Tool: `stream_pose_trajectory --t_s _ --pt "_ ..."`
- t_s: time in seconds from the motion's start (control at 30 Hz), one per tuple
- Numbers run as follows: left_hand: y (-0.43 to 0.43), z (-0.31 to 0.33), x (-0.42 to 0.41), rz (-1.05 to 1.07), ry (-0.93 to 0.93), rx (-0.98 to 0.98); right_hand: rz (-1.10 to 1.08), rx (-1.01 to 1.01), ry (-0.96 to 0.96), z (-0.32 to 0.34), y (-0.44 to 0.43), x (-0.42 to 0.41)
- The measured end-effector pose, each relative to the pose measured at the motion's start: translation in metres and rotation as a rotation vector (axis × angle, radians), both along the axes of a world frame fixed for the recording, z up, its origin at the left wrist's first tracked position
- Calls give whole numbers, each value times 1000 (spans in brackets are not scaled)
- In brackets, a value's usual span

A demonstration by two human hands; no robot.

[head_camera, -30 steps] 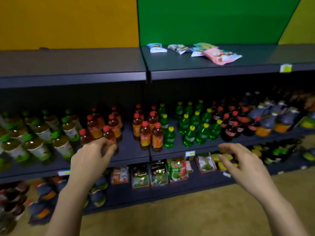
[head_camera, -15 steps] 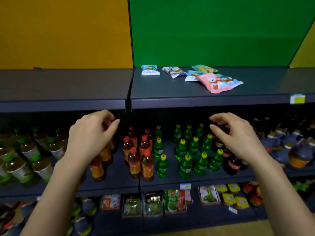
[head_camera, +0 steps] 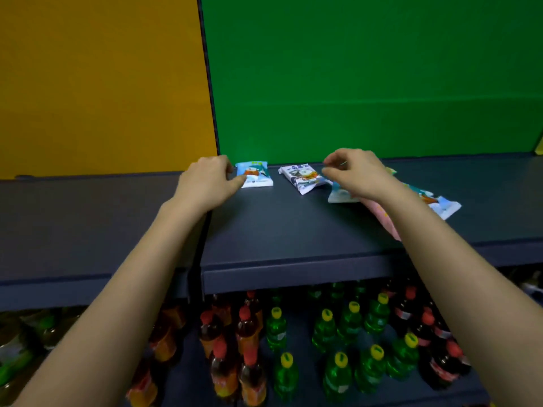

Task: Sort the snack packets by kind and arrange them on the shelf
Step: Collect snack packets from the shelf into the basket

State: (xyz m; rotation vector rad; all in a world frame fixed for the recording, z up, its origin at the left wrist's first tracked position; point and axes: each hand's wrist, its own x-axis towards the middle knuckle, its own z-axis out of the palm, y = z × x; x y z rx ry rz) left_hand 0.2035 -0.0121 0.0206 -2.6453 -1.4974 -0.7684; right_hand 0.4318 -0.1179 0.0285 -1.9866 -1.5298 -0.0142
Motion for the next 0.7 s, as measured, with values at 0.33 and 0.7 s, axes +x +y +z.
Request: stream_pose_trajectory --t_s 0.33,0.7 --pt "87 -13 87 158 68 -376 -88 -537 -217 -9 109 17" --pt "102 -18 95 204 -190 -472 -95 -432 41 -16 131 19"
